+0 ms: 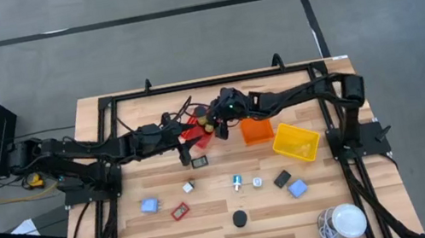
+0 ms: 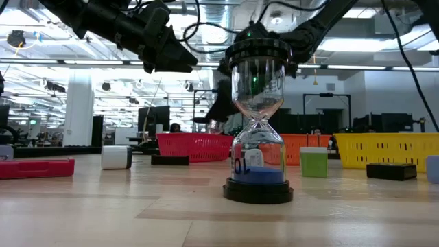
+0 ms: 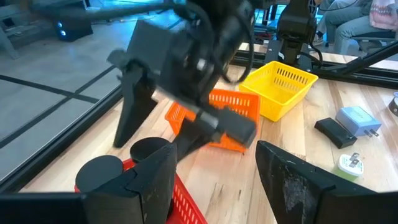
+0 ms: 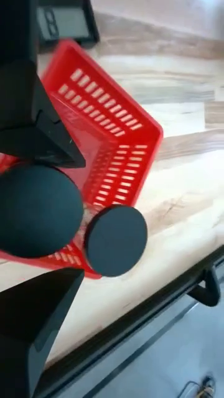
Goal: Pick & Place Office items
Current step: Put the green hourglass into the red bin, then put the green charger adapter into the orange bin
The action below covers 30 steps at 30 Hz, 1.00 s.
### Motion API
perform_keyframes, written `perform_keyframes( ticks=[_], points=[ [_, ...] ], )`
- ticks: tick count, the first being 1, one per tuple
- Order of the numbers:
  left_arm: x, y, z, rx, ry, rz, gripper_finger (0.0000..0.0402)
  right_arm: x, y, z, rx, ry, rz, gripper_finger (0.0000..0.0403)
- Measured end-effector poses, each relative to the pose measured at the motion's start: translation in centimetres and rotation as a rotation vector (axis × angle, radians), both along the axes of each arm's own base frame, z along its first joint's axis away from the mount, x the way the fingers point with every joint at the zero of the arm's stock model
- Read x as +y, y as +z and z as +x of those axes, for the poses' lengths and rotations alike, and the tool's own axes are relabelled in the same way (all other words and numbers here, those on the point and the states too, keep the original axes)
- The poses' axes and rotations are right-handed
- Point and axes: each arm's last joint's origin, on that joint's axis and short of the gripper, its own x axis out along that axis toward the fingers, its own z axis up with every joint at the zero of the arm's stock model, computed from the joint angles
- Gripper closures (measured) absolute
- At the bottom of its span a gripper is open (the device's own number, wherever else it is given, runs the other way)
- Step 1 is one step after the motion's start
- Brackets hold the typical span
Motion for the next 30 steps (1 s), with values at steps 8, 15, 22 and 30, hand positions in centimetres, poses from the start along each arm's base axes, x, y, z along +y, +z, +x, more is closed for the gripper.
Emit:
perform_keyframes(
  ticks=[8,15,22,30],
  points=[
    [0.0,0.0,0.0,0.0,0.0,0.0,0.0188,0.7,4.3,-2.0,-0.012,0.017,-0.027,0.0137],
    [0.0,0.0,0.0,0.0,-0.001,0.0,0.0188,2.4,6.9,-3.9,0.03,0.061,-0.037,0.0137],
    [0.0,0.0,0.0,0.0,-0.001,0.0,0.0188,4.7,8.5,-5.6,0.079,0.109,-0.013,0.0137],
    [0.0,0.0,0.0,-0.002,0.001,-0.004,0.0188,7.2,9.3,-7.6,0.169,0.127,0.07,0.0137]
  ],
)
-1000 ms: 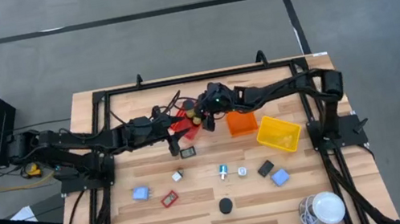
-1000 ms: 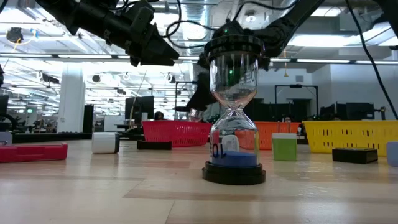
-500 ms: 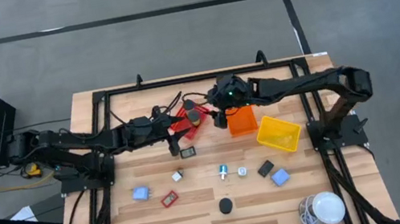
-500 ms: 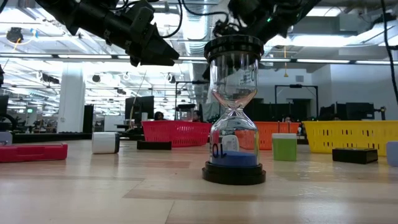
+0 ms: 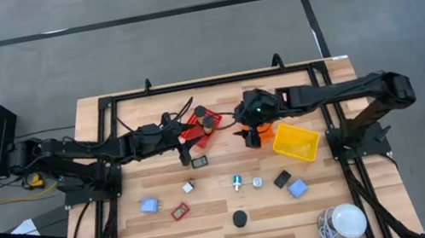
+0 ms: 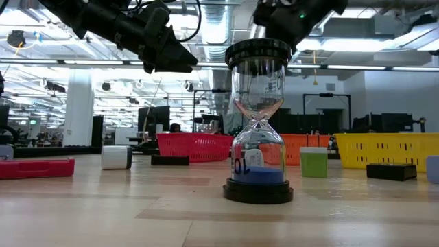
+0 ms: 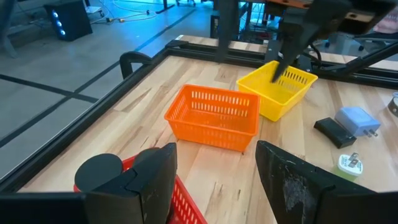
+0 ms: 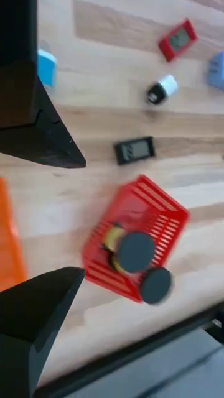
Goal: Pick & Place Office items
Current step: Put the green charger adapter into the orange bin
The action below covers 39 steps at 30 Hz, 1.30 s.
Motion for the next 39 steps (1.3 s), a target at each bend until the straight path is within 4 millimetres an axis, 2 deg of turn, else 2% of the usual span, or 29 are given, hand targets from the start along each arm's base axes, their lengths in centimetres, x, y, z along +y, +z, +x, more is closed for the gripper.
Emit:
perform_keyframes(
  ticks=[11,21,29,34,39],
  points=[
    [-0.4,0.0,0.0,-0.011,-0.009,-0.025,0.0188,3.1,-0.2,-1.8,0.139,0.008,0.087,0.0137],
    [-2.6,0.5,0.3,-0.064,-0.138,-0.042,0.0188,6.8,-1.2,-3.5,0.324,0.074,0.116,0.0137],
    [-4.0,0.8,0.3,-0.096,-0.194,-0.043,0.0188,10.4,-3.2,-4.9,0.389,0.143,0.124,0.0137],
    [-4.9,0.9,0.3,-0.102,-0.228,-0.045,0.0188,12.1,-3.8,-5.6,0.325,0.222,0.126,0.0137],
    [-5.9,1.1,0.2,-0.122,-0.326,-0.079,0.0188,13.2,-4.0,-6.2,0.177,0.292,0.15,0.0137]
  ],
)
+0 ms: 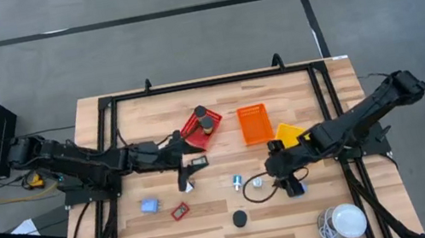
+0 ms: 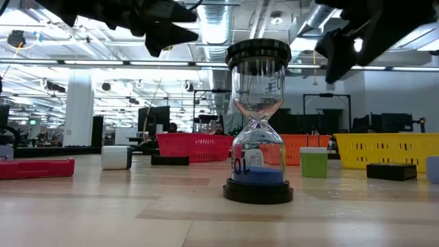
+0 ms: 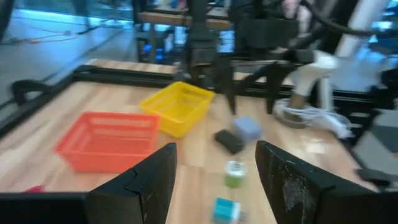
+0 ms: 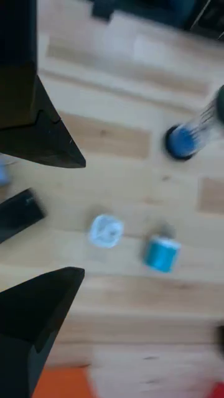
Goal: Pick & Place Office items
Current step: Put the green charger adapter into the orange bin
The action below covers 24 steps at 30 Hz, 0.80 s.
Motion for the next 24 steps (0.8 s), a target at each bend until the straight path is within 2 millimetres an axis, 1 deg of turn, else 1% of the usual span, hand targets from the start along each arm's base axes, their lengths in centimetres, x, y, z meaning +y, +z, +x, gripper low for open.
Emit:
perform_keyframes(
  ticks=[3,8,11,13,17,19,24],
  points=[
    [-0.6,0.1,0.0,-0.012,-0.032,-0.041,0.0188,0.3,-0.8,-0.8,-0.039,0.04,0.004,0.0137],
    [-1.5,0.5,-0.2,-0.044,-0.065,-0.066,0.0188,0.1,-2.7,-2.9,-0.017,0.071,0.028,0.0137],
    [-1.8,0.5,-0.2,-0.044,-0.079,-0.074,0.0188,0.0,-3.1,-3.9,-0.063,0.078,0.054,0.0137],
    [-2.0,0.5,-0.3,-0.048,-0.086,-0.075,0.0188,-0.2,-3.1,-4.3,-0.125,0.091,0.073,0.0137],
    [-2.1,0.5,-0.3,-0.051,-0.089,-0.076,0.0188,-0.4,-2.9,-4.6,-0.296,0.166,0.063,0.0137],
    [-2.1,0.6,-0.3,-0.053,-0.077,-0.074,0.0188,-0.7,-2.7,-4.5,-0.36,0.167,0.067,0.0137],
    [-2.0,0.6,-0.3,-0.055,-0.06,-0.071,0.0188,-1.6,-2.5,-3.8,-0.407,0.107,0.07,0.0137]
  ],
)
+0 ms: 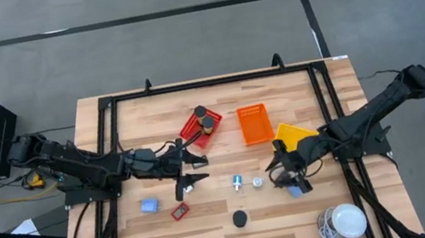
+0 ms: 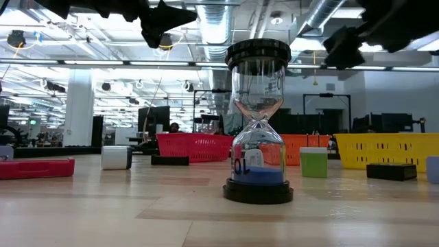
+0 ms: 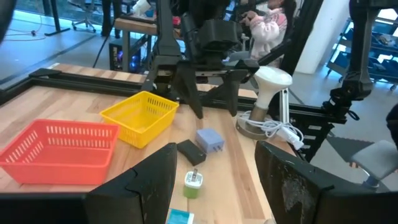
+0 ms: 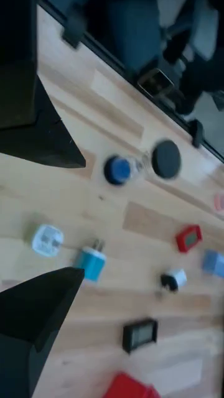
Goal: Pick & Place Office items
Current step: Put the green charger adapter into the orange bin
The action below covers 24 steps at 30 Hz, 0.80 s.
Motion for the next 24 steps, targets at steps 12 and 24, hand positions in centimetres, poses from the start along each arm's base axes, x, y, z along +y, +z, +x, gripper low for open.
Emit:
perform_keyframes(
  ticks=[12,24],
  points=[
    [0.0,0.0,0.0,-0.001,0.002,0.005,0.0188,-0.9,-2.5,2.7,0.045,-0.087,0.001,0.0137],
    [0.1,0.0,0.0,0.0,0.003,0.008,0.0188,-0.7,-6.1,4.1,0.209,-0.119,0.107,0.0137]
  ],
)
